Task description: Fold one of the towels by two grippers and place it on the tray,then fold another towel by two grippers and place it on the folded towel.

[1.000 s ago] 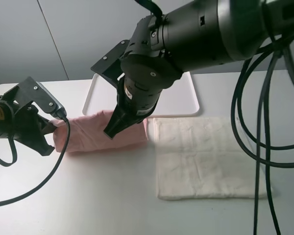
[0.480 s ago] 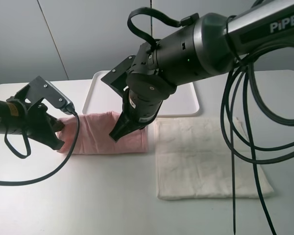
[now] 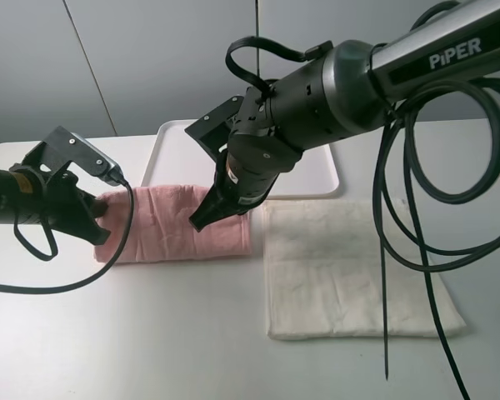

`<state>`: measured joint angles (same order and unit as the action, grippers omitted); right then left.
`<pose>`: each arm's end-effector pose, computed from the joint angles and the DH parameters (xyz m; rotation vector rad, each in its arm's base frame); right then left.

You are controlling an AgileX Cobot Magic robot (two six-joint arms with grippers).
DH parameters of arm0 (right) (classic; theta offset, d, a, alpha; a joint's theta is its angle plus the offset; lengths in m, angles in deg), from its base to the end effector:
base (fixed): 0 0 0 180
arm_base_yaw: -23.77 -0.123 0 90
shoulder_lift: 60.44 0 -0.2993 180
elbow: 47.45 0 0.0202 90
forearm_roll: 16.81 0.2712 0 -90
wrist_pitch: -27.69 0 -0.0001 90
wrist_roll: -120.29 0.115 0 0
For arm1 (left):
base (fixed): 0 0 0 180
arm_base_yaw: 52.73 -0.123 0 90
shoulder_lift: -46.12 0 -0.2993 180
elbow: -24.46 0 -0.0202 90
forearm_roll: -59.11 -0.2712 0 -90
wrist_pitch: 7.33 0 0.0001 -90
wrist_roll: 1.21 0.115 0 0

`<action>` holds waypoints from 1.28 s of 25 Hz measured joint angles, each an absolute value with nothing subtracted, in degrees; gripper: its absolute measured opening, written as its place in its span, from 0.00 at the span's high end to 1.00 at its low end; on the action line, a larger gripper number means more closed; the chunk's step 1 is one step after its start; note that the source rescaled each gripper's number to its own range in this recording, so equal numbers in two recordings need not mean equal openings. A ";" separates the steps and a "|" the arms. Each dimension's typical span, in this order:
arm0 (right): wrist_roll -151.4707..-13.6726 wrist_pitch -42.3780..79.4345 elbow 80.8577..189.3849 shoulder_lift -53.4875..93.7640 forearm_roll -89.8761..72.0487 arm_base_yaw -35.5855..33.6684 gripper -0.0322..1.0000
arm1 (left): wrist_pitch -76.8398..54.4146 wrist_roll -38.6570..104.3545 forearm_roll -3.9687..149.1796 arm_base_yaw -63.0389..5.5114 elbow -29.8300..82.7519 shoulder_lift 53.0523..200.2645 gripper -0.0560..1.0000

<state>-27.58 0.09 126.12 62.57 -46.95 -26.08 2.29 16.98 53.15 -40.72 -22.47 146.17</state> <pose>0.3008 0.3150 0.1169 -0.9385 2.4578 0.0064 0.2878 -0.0633 0.1166 0.7507 2.2791 0.0775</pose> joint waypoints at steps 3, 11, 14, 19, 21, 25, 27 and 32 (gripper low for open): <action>-25.51 2.22 126.12 62.57 -49.08 -26.08 0.82 | 2.29 16.98 53.90 -43.07 -22.47 146.17 0.54; -21.26 4.21 126.12 62.57 -51.65 -26.08 0.01 | 3.60 16.98 59.97 -44.59 -21.51 146.17 0.01; -20.04 0.42 126.82 62.65 -51.11 -25.81 0.00 | -2.51 16.86 63.75 -44.59 -18.49 146.17 0.00; -32.35 -4.52 130.05 62.65 -33.49 -22.08 0.00 | -18.59 15.04 65.69 -44.85 -9.04 149.45 0.00; -40.42 -5.75 130.42 62.65 -24.04 -19.62 0.00 | -26.20 12.36 66.04 -45.81 -4.51 152.47 0.00; -48.13 -9.84 130.54 62.65 -17.43 -18.10 0.00 | -37.39 7.89 66.05 -47.92 1.12 157.93 0.00; -49.25 -10.80 130.54 62.65 -17.20 -18.10 0.00 | -38.93 6.18 65.38 -48.11 2.05 158.77 0.00; -50.98 -11.22 130.54 62.65 -15.71 -18.10 0.00 | -39.53 2.73 62.78 -48.11 2.57 159.79 0.00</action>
<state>-50.98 -11.22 130.54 62.65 -15.71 -18.10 -39.53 2.73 62.78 -48.11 2.57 159.79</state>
